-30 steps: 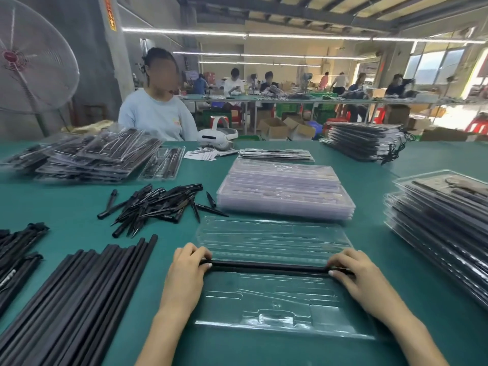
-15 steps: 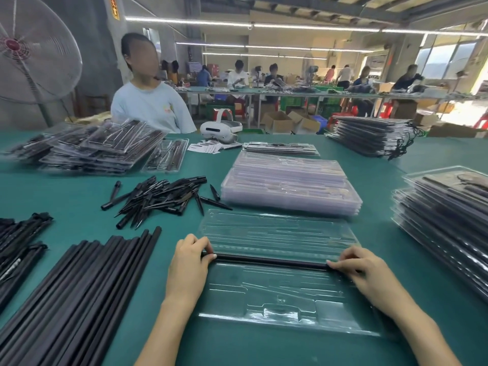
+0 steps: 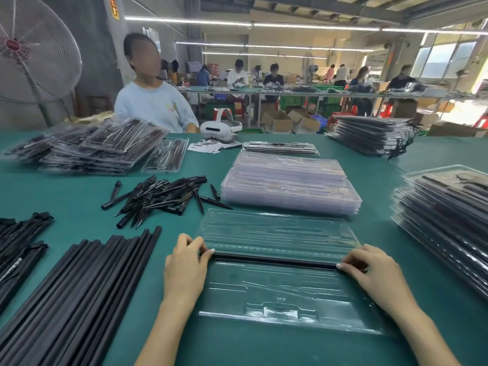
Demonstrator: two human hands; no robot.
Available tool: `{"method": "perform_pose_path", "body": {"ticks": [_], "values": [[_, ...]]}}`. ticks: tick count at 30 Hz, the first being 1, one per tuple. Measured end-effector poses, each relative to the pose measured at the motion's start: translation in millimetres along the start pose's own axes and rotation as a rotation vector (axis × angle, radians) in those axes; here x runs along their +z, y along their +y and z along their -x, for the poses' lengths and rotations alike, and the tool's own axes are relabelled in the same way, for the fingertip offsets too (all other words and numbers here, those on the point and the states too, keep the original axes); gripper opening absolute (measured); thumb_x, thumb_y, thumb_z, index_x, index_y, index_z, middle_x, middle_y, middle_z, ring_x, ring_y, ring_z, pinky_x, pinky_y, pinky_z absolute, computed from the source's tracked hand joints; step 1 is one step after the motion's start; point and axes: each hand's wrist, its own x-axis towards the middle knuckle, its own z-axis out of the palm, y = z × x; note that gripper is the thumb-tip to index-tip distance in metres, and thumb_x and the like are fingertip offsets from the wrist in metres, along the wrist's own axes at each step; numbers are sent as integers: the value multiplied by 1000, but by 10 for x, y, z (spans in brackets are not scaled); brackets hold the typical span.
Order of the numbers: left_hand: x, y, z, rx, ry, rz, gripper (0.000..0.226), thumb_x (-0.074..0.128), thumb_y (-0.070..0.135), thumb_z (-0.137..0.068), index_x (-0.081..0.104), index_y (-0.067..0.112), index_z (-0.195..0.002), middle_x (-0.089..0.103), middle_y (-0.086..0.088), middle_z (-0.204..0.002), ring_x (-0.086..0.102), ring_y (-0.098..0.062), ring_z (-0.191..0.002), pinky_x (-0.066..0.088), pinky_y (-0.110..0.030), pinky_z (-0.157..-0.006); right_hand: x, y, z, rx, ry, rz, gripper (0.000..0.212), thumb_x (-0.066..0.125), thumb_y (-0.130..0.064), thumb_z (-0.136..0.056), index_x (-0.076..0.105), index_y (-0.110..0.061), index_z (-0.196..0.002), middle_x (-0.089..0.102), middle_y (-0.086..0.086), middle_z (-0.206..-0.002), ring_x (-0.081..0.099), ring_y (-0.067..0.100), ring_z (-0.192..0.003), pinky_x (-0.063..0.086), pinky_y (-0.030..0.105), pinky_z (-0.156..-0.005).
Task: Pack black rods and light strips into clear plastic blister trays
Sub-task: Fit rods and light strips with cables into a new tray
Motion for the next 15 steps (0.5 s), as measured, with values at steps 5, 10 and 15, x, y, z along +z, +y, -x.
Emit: {"method": "perform_pose_path", "body": {"ticks": [5, 10, 15], "values": [[-26, -29, -21, -4, -22, 69, 21, 55, 32, -95, 55, 19, -78, 41, 5, -80, 41, -9, -57, 28, -21, -51, 16, -40, -9, 6, -20, 55, 16, 77, -31, -78, 66, -25, -69, 55, -7, -70, 53, 11, -74, 35, 26, -60], [-34, -42, -32, -10, -43, 49, 21, 57, 32, -94, 55, 19, -77, 42, 5, -80, 44, -10, -58, 28, -20, -51, 59, -120, -1, 2, 6, 128, 30, 69, -42, -83, 53, -27, -63, 52, -7, -69, 50, 14, -73, 41, 30, -57], [-71, -123, -261, -89, -67, 195, 22, 59, 39, -91, 61, 20, -81, 53, -1, -91, 57, -20, -82, 41, -31, -70, 97, -164, -1, 25, 57, 125, 38, 65, -39, -87, 43, -27, -58, 49, -5, -65, 47, 17, -70, 29, 28, -53]]}}
